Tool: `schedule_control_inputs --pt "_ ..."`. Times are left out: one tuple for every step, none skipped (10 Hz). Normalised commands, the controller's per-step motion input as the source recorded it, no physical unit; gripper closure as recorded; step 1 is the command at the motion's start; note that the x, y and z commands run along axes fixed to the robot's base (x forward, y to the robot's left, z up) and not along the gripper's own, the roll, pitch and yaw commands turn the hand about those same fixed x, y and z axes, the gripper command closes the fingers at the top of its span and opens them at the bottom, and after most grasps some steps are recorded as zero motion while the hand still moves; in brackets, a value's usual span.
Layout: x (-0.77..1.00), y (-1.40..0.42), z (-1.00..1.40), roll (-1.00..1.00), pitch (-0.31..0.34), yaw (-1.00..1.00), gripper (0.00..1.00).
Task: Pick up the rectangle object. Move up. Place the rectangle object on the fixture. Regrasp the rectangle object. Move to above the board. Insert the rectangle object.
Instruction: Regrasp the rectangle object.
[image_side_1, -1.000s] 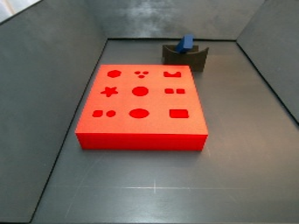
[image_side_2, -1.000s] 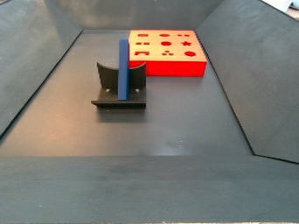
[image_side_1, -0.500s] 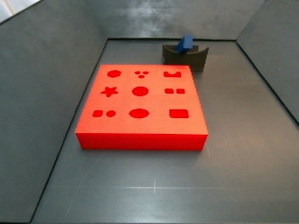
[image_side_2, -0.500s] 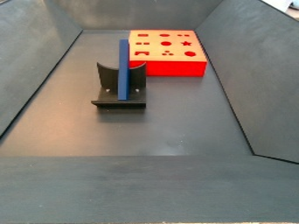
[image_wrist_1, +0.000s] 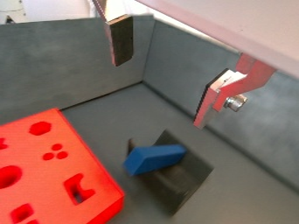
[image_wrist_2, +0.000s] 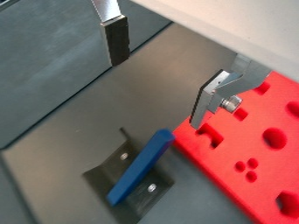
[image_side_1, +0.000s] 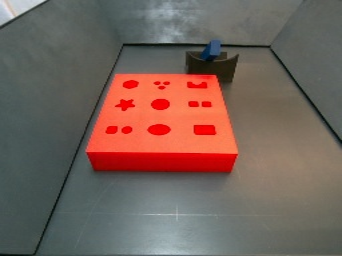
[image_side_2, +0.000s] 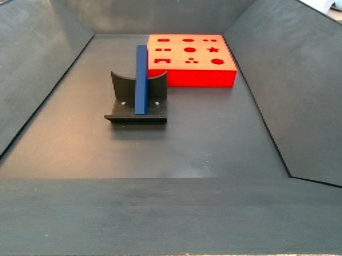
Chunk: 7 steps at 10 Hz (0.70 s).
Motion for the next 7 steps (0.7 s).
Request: schedule_control_inputs --pt "0.02 -0.02 0.00 1.00 0.006 0.03 0.00" --pt "0.03 -0.03 0.00 1.00 0.011 0.03 0.00" --pt "0.05 -0.03 0.00 1.00 0.029 0.04 0.00" --pt "0.06 -0.03 -0.01 1.00 0.044 0.04 0.00" --pt "0.07 -0.03 0.00 1.00 0.062 0.05 0.00" --pt "0.08 -0.04 0.00 1.00 0.083 0.06 0.00" --pt "0.08 -0.04 0.00 1.00 0.105 0.08 0.00"
